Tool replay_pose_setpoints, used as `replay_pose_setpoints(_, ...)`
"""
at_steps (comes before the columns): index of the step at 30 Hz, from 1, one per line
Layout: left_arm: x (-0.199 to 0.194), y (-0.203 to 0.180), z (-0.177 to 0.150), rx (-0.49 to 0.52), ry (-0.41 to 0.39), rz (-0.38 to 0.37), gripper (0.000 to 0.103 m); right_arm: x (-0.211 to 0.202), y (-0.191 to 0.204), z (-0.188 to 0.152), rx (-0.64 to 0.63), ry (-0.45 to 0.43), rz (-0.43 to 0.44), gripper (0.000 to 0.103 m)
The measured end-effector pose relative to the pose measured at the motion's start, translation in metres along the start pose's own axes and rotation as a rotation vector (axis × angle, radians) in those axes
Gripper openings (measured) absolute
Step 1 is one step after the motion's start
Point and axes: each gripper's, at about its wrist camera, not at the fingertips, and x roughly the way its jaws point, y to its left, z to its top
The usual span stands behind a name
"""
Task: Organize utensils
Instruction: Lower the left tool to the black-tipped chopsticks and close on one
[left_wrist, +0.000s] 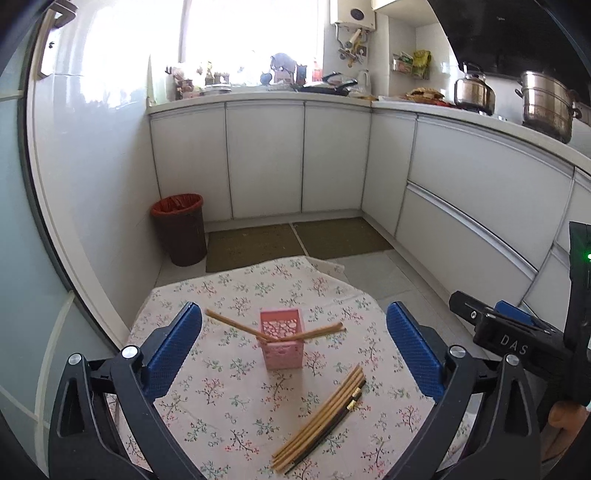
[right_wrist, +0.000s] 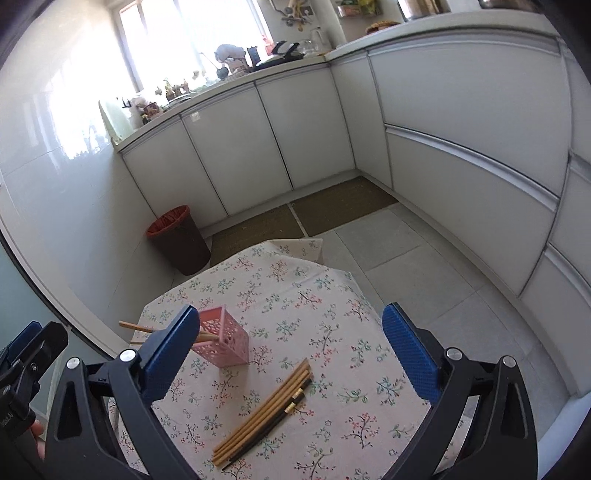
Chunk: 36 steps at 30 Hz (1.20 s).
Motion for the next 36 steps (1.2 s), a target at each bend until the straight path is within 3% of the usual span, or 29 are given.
replay_pose_setpoints(5, 0.018, -0.025, -0.025, 0.077, 0.153, -0.13, 0.096, 0.021, -0.06, -0.03, 0.116, 0.109, -0.067, 0.096)
replay_pose_setpoints(8, 0.042, -0.048, -0.047, 0.161, 0.299, -0.229, 0.096, 0.04, -0.094, -0.047, 0.209, 0.194, -0.092, 0.096)
replay_pose_setpoints(14, 0.099, -0.085, -0.104, 0.288, 0.499, -0.283, 0.096, 0.069, -0.152, -0.069, 0.442, 0.316, -0.086, 0.096)
replay_pose_setpoints(16, 0.123, -0.091, -0.126, 0.331, 0.559, -0.289, 0.091, 0.07, -0.162, -0.072, 0.495, 0.324, -0.067, 0.096)
replay_pose_setpoints(18, 0.141, -0.094, -0.14, 0.341, 0.61, -0.328, 0.076, 0.071, -0.168, -0.073, 0.515, 0.324, -0.07, 0.096)
replay_pose_setpoints(21, 0.169, -0.098, -0.155, 0.358, 0.661, -0.374, 0.066, 0.076, -0.17, -0.076, 0.532, 0.346, -0.059, 0.096)
replay_pose_setpoints(26, 0.205, -0.099, -0.16, 0.343, 0.708, -0.428, 0.065, 0.086, -0.176, -0.08, 0.589, 0.402, -0.022, 0.096)
replay_pose_setpoints(30, 0.223, -0.099, -0.16, 0.315, 0.768, -0.524, 0.065, 0.094, -0.178, -0.082, 0.625, 0.44, 0.0, 0.096)
replay_pose_setpoints(36, 0.234, -0.097, -0.151, 0.316, 0.74, -0.496, 0.065, 0.101, -0.173, -0.082, 0.621, 0.467, 0.032, 0.096)
